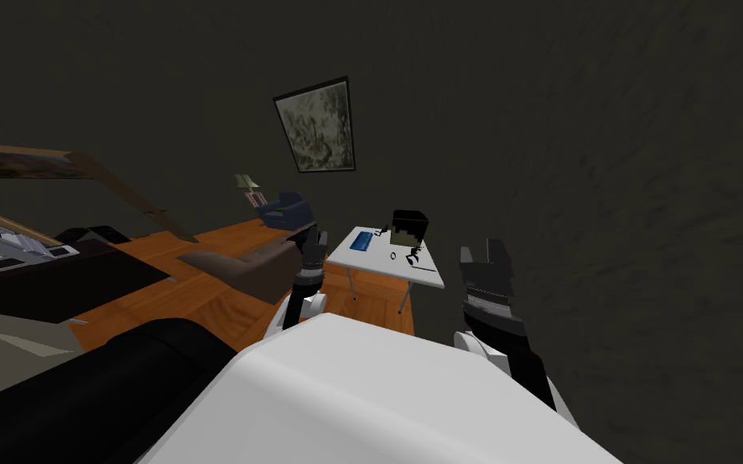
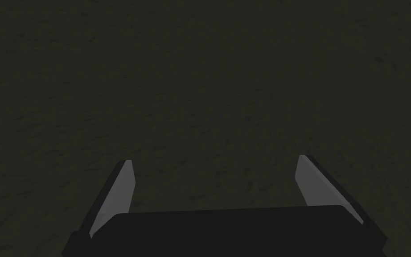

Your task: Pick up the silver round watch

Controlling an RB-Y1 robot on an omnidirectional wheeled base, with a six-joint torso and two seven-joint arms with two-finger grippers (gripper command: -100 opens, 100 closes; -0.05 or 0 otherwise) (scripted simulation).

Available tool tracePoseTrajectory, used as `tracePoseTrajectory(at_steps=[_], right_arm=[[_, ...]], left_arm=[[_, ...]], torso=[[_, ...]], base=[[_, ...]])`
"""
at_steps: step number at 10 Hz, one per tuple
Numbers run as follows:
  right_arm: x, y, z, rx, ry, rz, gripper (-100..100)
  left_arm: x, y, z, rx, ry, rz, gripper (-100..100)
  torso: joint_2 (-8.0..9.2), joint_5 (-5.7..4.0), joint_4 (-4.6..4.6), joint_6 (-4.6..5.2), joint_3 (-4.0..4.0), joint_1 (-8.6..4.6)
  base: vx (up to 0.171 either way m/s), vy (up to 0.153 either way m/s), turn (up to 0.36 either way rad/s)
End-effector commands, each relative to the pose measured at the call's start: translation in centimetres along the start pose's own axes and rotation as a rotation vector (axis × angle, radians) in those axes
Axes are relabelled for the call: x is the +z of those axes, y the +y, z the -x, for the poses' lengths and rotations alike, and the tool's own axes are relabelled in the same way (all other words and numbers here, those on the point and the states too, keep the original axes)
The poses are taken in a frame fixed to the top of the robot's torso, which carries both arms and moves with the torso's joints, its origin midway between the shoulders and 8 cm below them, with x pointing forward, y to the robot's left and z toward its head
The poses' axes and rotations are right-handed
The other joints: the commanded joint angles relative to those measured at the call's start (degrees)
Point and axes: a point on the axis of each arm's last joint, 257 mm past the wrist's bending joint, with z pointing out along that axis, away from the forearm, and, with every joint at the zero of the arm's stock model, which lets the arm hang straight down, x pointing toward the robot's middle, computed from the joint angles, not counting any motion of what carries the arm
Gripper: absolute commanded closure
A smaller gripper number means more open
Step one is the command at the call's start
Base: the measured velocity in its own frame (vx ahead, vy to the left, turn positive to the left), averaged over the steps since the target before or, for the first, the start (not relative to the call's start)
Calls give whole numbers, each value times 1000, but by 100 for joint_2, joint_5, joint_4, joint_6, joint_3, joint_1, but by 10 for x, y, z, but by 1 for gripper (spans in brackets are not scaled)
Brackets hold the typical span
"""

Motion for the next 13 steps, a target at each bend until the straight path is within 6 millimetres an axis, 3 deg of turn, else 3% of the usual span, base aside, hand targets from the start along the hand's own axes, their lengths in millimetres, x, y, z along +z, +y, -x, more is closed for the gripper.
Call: tracePoseTrajectory(at_steps=[1,8,13], right_arm=[[-1,-3,-6,5,31,-8,-100],[-12,-29,-35,26,200,-91,-100],[-33,-66,-54,28,337,-215,-100]], left_arm=[[0,0,0,0,0,0,0],[0,0,0,0,0,0,0],[0,0,0,0,0,0,0]], torso=[[0,0,0,0,0,0],[18,4,4,-1,11,18],[9,3,2,-1,6,13]], base=[[-20,10,27],[-44,33,53],[-30,39,74]])
